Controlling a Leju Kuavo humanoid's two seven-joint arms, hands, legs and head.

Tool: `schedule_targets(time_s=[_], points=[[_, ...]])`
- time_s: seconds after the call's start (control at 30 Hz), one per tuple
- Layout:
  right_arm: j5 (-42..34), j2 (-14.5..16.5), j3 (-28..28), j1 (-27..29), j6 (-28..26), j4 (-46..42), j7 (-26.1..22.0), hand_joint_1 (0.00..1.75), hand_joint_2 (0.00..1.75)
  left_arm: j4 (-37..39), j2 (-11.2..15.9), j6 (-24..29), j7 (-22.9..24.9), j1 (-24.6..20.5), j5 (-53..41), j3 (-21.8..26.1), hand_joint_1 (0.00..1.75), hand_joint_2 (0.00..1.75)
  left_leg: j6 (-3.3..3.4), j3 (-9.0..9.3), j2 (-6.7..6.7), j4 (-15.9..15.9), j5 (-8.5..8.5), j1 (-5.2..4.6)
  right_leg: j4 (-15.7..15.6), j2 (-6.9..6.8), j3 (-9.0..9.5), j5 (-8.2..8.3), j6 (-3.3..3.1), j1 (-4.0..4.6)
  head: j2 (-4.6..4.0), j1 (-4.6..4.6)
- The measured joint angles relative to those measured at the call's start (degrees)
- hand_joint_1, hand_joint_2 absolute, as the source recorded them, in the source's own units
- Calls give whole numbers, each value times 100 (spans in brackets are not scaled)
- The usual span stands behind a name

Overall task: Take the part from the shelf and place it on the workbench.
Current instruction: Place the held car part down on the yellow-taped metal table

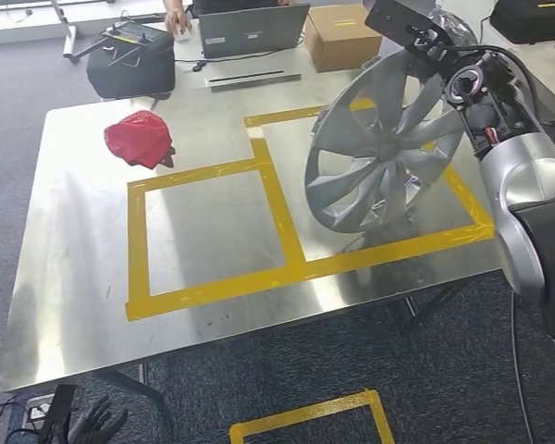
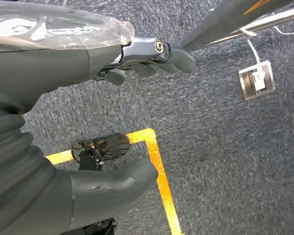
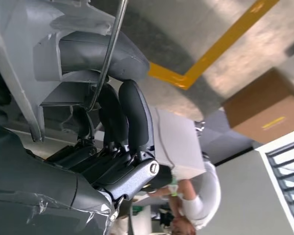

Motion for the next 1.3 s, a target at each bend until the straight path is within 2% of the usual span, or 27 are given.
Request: schedule_targets(time_s=[0.17, 0.37, 0.53, 0.67, 0.87, 1.03, 1.3], points=[[375, -231, 103, 6, 182, 155, 493, 175, 175, 0, 1, 13, -21, 0, 64, -53, 0, 175, 0, 2, 2, -3, 0, 0, 0, 0, 2, 0, 0, 0, 0, -4], [788, -513, 205, -27, 553, 245, 865, 175, 175, 0, 1, 15, -19, -8, 115, -99, 0, 175, 4, 17, 4, -5, -4, 1, -3, 2, 15, -4, 5, 1, 0, -2], [948, -662, 243, -37, 728, 292, 990, 175, 175, 0, 0, 19, -19, -22, 139, -172, 0, 175, 7, 46, 5, -9, -8, 0, -6, 4, 44, -8, 11, 0, 0, -2], [958, -693, 243, -33, 704, 312, 877, 175, 175, 0, -4, 69, -70, -32, 170, -201, 0, 175, 8, 60, 5, -10, -9, 0, -6, 5, 59, -10, 13, 0, 0, -5], [1035, -636, 249, -10, 521, 318, 414, 175, 175, 0, -7, 129, -85, -35, 214, -228, 0, 175, 8, 62, 2, -11, -9, -1, -5, 3, 69, -9, 13, 1, 0, -3], [1134, -404, 286, 1, 338, 318, 21, 175, 175, 0, -9, 135, -119, -34, 259, -235, 0, 175, 8, 62, 2, -12, -8, -1, -5, 3, 69, -9, 14, 2, 0, -3], [1167, 5, 355, 2, 201, 318, -226, 175, 175, 0, -8, 147, -136, -34, 280, -241, 0, 175, 8, 64, -1, -14, -8, 0, -5, 2, 70, -11, 14, 3, 0, -8]])
